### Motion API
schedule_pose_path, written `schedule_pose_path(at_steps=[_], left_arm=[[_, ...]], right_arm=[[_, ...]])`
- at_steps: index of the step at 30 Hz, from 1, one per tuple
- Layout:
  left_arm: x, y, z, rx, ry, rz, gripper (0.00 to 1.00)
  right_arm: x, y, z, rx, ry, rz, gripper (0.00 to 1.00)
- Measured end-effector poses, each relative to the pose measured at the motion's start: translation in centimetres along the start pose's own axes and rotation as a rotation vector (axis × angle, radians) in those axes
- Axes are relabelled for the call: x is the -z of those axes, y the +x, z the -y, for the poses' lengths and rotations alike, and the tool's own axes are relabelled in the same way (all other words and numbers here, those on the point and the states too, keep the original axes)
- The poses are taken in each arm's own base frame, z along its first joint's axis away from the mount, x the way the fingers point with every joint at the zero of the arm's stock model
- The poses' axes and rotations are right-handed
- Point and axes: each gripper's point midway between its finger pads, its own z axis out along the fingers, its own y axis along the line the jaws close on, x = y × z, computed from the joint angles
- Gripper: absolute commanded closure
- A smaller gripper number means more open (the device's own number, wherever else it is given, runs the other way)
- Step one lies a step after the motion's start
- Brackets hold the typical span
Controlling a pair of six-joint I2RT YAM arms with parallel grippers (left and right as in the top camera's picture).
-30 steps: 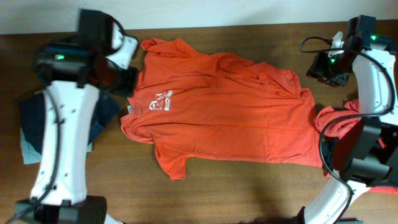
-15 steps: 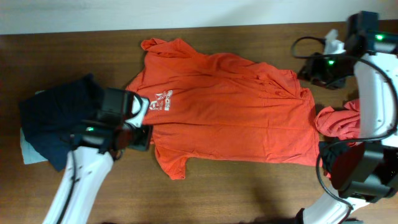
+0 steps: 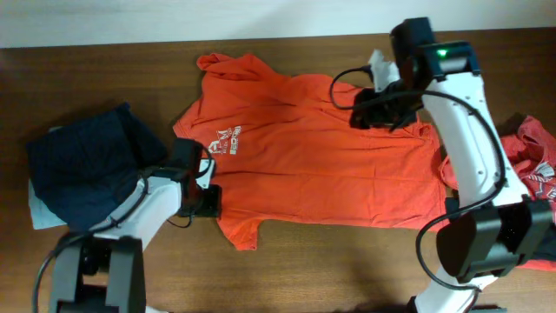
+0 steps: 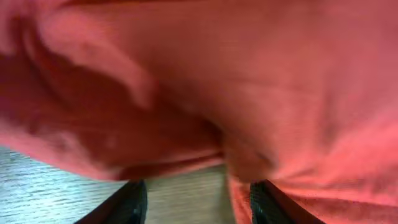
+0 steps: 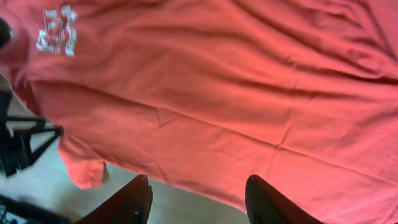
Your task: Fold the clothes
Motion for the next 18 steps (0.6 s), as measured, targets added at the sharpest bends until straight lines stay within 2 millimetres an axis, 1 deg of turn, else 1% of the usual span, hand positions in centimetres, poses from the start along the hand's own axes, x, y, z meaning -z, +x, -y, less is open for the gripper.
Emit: schedule_pose_path(at_steps=[1,4,9,11,13,15,18], left_arm=[[-0.1,-0.2,-0.2,0.033,0.005,0.006,0.47],[0.0,-0.9,-0.9,0.111,0.009,0.032,0.47],[0.1,-0.9,-1.4,0.198,0.016,0.032,0.47],[0.5,-1.3,-1.7,0.226,0.019,0.051,0.46],[1.3,-2.1,-2.2,0.251,0.023,0.100,0.46],[1.9,-2.8,-2.5,0.270,0.026,0.136,0.42],[2.2,-3.5,-2.8,0.292,0.020,0.167,0.42]], right_arm=[[-0.1,0.1,-0.3,0.012,0.008,-0.005,0.43],[-0.4,0.3,-0.9,0.044,0.029,-0.012,0.42],[-0.4,0.3,-0.8,0.048,0.045,-0.013,0.41],[-0.4,0.3,-0.7,0.048,0.050,-0.012,0.41],[-0.4,0.3,-0.6,0.048,0.051,-0.012,0.41],[-0.4,0.3,-0.6,0.047,0.051,-0.013,0.41],[-0.4,0.3,-0.7,0.048,0.051,-0.011,0.41]])
